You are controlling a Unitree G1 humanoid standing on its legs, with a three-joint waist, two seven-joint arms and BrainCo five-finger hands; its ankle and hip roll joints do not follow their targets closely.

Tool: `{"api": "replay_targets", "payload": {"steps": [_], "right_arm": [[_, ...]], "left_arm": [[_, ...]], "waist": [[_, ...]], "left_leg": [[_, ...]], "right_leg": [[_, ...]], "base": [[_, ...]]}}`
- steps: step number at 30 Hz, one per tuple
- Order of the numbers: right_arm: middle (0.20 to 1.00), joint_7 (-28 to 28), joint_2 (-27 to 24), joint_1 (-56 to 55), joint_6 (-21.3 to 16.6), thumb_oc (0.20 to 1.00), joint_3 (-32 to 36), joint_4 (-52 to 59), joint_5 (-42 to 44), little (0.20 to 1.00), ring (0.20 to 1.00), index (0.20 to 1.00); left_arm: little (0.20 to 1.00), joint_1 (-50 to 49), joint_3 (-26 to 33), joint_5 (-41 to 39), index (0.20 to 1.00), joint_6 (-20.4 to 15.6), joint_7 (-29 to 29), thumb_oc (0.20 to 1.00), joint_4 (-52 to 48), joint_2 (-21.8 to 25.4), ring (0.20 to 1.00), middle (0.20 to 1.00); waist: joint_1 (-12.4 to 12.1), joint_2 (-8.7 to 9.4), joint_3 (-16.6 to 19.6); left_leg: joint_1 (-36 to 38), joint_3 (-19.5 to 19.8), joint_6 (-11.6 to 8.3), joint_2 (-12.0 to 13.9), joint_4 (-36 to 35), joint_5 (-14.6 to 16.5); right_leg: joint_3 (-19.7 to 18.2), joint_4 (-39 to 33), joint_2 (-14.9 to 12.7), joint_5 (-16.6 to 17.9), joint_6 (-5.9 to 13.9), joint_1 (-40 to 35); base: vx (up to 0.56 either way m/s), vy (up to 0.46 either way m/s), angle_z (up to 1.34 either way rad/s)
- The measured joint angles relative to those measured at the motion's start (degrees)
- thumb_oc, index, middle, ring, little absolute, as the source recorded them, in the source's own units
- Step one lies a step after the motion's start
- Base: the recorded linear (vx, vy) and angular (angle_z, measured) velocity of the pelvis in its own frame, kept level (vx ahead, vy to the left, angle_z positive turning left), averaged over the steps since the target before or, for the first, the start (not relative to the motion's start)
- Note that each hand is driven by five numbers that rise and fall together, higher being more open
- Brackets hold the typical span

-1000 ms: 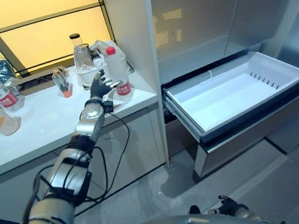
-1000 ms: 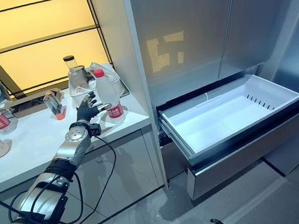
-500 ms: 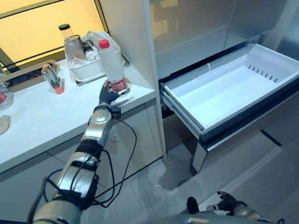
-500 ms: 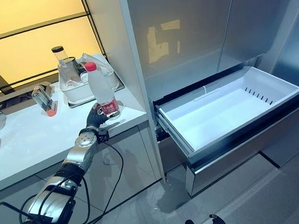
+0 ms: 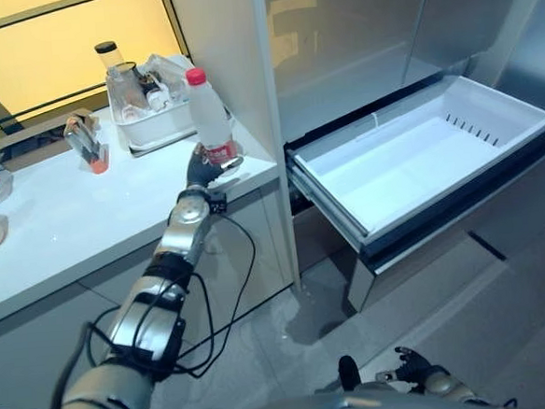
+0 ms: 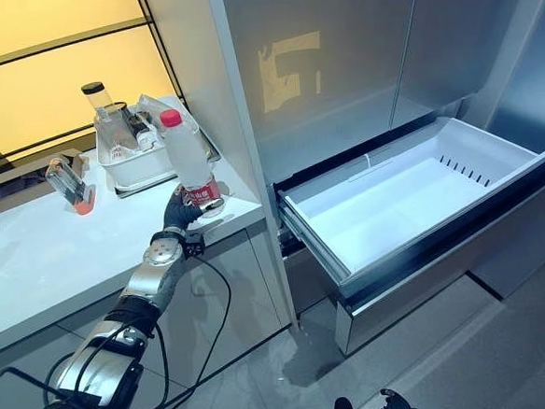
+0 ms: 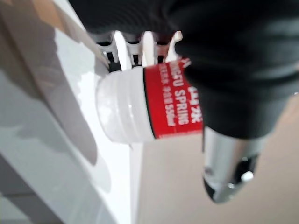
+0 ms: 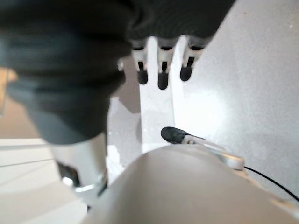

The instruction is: Take the drinks into the refrigerator

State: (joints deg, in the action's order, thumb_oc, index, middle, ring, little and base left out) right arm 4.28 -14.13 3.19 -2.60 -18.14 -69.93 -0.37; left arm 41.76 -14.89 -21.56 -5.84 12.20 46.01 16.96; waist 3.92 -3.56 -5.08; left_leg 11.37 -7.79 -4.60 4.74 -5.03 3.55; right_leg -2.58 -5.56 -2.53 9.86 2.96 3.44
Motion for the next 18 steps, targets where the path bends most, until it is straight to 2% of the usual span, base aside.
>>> {"api": "replay_targets", "payload": {"steps": [1, 2, 3, 4, 5, 6, 9, 18], "right_arm": [[1.0, 0.1, 0.0, 0.0, 0.0, 1.0, 0.0, 0.0, 0.0, 1.0, 1.0, 1.0], [1.0, 0.1, 0.0, 0.0, -0.1, 1.0, 0.0, 0.0, 0.0, 1.0, 1.0, 1.0], [1.0, 0.1, 0.0, 0.1, -0.2, 1.0, 0.1, 0.0, 0.1, 1.0, 1.0, 1.0], [1.0, 0.3, -0.1, 0.0, -0.5, 1.0, 0.3, 0.0, 0.1, 1.0, 1.0, 1.0], [1.0, 0.3, -0.1, 0.0, -0.5, 1.0, 0.3, 0.0, 0.3, 1.0, 1.0, 1.0], [1.0, 0.4, 0.0, 0.1, -0.5, 1.0, 0.3, 0.0, 0.5, 1.0, 1.0, 1.0], [1.0, 0.5, -0.1, 0.1, -0.8, 1.0, 0.6, 0.0, 1.0, 1.0, 1.0, 1.0], [1.0, 0.8, -0.2, -1.6, -1.5, 1.0, 1.1, 2.2, 1.8, 1.0, 1.0, 1.0]], "left_arm": [[0.815, 0.5, -0.2, 0.0, 0.815, 0.0, 0.2, 0.815, 0.1, -0.8, 0.815, 0.815], [0.831, 0.7, -0.3, -0.1, 0.831, 0.0, 0.3, 0.831, 0.1, -1.1, 0.831, 0.831], [0.944, 0.8, -0.8, -0.2, 0.944, 0.0, 0.2, 0.944, 0.1, -1.4, 0.944, 0.944], [0.73, 1.2, -1.4, -0.6, 0.73, -0.1, 0.2, 0.73, 0.1, -2.2, 0.73, 0.73], [0.238, 1.6, -1.6, -0.6, 0.238, -0.1, 0.2, 0.238, 0.1, -2.5, 0.238, 0.238], [0.2, 1.9, -2.2, -0.7, 0.2, -0.1, 0.0, 0.2, 0.1, -2.7, 0.2, 0.2], [0.2, 2.2, -2.3, -1.6, 0.2, -0.2, 0.4, 0.2, 0.1, -4.3, 0.2, 0.2], [0.2, 2.4, -2.0, -4.0, 0.2, -1.0, 0.1, 0.2, -0.3, -3.9, 0.2, 0.2]], "waist": [[0.1, -0.04, -0.1], [0.2, -0.06, -0.1], [0.3, -0.16, -0.2], [0.4, -0.23, -0.2], [0.5, -0.25, -0.2], [1.0, -0.28, -0.3], [1.9, -0.69, -0.6], [1.6, -0.69, -1.4]], "left_leg": [[0.0, -0.1, 0.0, 0.0, 0.0, 0.0], [0.0, -0.1, 0.0, -0.1, 0.0, 0.0], [-0.1, -0.1, 0.0, -0.1, 0.0, 0.0], [-0.1, -0.2, 0.02, -0.1, 0.0, 0.1], [-0.1, -0.2, 0.02, -0.1, 0.0, 0.1], [-0.1, -0.2, 0.02, -0.1, 0.0, 0.1], [-0.1, -0.5, 0.04, -0.1, 0.0, 0.2], [-0.1, -1.4, 0.01, -0.1, 0.0, 0.4]], "right_leg": [[0.0, 0.0, 0.0, 0.0, 0.0, 0.1], [0.0, 0.0, 0.0, 0.0, 0.0, 0.1], [-0.1, 0.0, 0.0, 0.0, 0.01, 0.2], [-0.1, 0.0, 0.0, 0.0, 0.02, 0.3], [-0.1, 0.0, 0.0, 0.0, 0.03, 0.3], [-0.1, 0.0, 0.0, 0.0, 0.03, 0.3], [-0.4, 0.0, 0.1, 0.0, 0.07, 0.4], [-1.1, 0.1, 0.3, 0.1, 0.09, 0.8]], "base": [[-0.01, 0.002, -0.03], [-0.01, -0.001, -0.04], [-0.01, -0.006, -0.04], [0.0, 0.0, 0.0], [0.0, 0.0, 0.0], [0.0, 0.0, 0.0], [-0.01, 0.0, -0.04], [-0.01, -0.004, -0.04]]}}
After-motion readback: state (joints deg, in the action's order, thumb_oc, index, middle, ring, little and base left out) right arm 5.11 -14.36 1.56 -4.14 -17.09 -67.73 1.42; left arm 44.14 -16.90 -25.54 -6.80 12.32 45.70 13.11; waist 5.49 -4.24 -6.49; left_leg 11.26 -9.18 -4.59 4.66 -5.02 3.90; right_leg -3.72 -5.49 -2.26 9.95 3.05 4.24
